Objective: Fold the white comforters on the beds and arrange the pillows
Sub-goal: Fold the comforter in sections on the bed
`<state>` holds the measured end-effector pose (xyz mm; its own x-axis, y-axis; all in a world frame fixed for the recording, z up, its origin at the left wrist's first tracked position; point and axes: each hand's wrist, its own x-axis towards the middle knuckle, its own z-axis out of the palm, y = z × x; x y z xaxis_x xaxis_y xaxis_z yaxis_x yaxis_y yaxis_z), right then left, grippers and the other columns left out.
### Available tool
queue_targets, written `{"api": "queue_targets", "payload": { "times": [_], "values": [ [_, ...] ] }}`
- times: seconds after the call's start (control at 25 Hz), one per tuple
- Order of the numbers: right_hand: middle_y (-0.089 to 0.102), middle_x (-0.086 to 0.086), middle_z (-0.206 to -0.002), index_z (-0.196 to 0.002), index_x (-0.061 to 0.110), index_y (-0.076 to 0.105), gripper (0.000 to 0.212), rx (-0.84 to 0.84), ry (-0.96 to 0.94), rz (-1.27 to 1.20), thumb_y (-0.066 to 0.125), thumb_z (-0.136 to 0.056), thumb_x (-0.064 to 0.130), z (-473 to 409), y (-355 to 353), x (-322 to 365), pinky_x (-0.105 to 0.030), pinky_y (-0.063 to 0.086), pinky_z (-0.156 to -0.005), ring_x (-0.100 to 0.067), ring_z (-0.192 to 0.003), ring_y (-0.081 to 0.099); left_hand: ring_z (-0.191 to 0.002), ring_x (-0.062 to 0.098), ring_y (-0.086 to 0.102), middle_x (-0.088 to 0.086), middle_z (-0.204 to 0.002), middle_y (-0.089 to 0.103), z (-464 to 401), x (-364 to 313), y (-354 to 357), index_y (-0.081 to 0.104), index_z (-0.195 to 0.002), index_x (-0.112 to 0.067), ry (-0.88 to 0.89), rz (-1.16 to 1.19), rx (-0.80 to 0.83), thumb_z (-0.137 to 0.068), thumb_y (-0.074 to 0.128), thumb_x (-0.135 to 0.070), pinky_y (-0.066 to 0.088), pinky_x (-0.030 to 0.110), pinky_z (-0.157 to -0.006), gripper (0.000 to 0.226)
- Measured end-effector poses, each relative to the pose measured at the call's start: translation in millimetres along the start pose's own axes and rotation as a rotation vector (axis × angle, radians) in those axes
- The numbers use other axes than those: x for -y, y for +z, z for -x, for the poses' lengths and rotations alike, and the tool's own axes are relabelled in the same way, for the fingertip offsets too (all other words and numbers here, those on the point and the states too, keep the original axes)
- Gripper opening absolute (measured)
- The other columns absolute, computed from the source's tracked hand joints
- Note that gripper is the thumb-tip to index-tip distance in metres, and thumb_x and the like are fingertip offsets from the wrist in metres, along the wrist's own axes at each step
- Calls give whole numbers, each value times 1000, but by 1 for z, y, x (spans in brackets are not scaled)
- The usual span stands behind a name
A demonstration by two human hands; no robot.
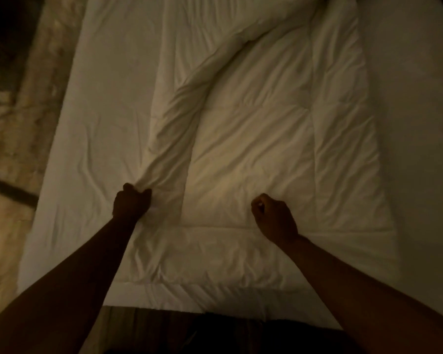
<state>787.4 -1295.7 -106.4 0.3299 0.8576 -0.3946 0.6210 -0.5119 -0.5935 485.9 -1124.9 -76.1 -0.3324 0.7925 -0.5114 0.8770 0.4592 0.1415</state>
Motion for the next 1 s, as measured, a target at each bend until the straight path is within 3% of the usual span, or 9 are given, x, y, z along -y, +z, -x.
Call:
{"api": "queue_targets", "payload": {
  "times": [0.24, 0.32, 0.48, 0.56, 0.64, 0.76, 0.88, 0.96, 1.0],
  "values": [
    [70, -6, -79, -109, 18, 62, 21, 70, -30, -236, 56, -91, 25, -126, 12, 82, -40, 59, -76, -21, -74, 69, -127, 37, 49, 19, -142, 46, -57, -94, -6, 30, -146, -5, 238, 139, -25, -84, 61, -61, 44, 43, -100, 89],
    [71, -9, -84, -115, 19, 59, 31, -9, 3, -318, 56, -87, 32, -185, 20, 110, -41, 59, -75, -25, -78, 70, -125, 33, 51, 15, -140, 49, -83, -127, -5, 33, -145, -8, 320, 209, -67, -81, 61, -66, 46, 42, -99, 91],
    [71, -13, -91, -128, 17, 50, 46, -211, 181, -721, 59, -91, 41, -295, 12, 168, -33, 56, -51, -22, -58, 68, -114, 26, 57, 6, -128, 55, -125, -183, 3, 41, -136, -16, 469, 180, -199, -78, 52, -76, 51, 44, -90, 84],
    [68, -11, -101, -137, 16, 41, 65, -286, 208, -820, 62, -88, 51, -338, 3, 193, -36, 60, -57, -22, -68, 70, -103, 25, 59, 4, -117, 58, -142, -198, 8, 43, -129, -18, 548, 138, -224, -84, 43, -75, 50, 40, -78, 73],
    [60, -6, -116, -143, 14, 35, 75, -326, 209, -806, 67, -84, 48, -369, 2, 214, -41, 62, -73, -20, -83, 67, -89, 23, 62, 0, -99, 61, -159, -202, 11, 46, -121, -21, 622, 157, -211, -94, 36, -64, 44, 35, -69, 52],
    [58, -5, -125, -137, 10, 46, 61, -402, 58, -672, 64, -83, 32, -403, 12, 250, -40, 54, -94, -20, -103, 60, -78, 23, 62, -9, -76, 54, -179, -190, -7, 50, -101, -25, 638, 324, -176, -99, 39, -51, 46, 33, -68, 28],
    [62, -11, -124, -131, 7, 53, 59, -391, -145, -523, 59, -80, 36, -432, 33, 295, -41, 51, -97, -25, -111, 60, -98, 28, 63, 0, -95, 64, -214, -172, -32, 56, -115, -19, 517, 462, -200, -100, 42, -48, 42, 27, -78, 36],
    [56, -14, -133, -141, 9, 42, 63, -185, -191, -357, 59, -88, 36, -443, 55, 309, -39, 54, -93, -24, -109, 60, -111, 32, 59, 13, -120, 63, -236, -157, -22, 52, -127, -14, 355, 426, -141, -99, 39, -54, 41, 31, -84, 50],
    [51, -15, -140, -148, 10, 32, 67, -43, -191, -225, 58, -92, 37, -443, 68, 306, -30, 54, -89, -20, -106, 60, -107, 32, 59, 15, -122, 62, -242, -151, -10, 51, -125, -12, 288, 351, -79, -98, 36, -60, 41, 34, -81, 57]
  ]
}}
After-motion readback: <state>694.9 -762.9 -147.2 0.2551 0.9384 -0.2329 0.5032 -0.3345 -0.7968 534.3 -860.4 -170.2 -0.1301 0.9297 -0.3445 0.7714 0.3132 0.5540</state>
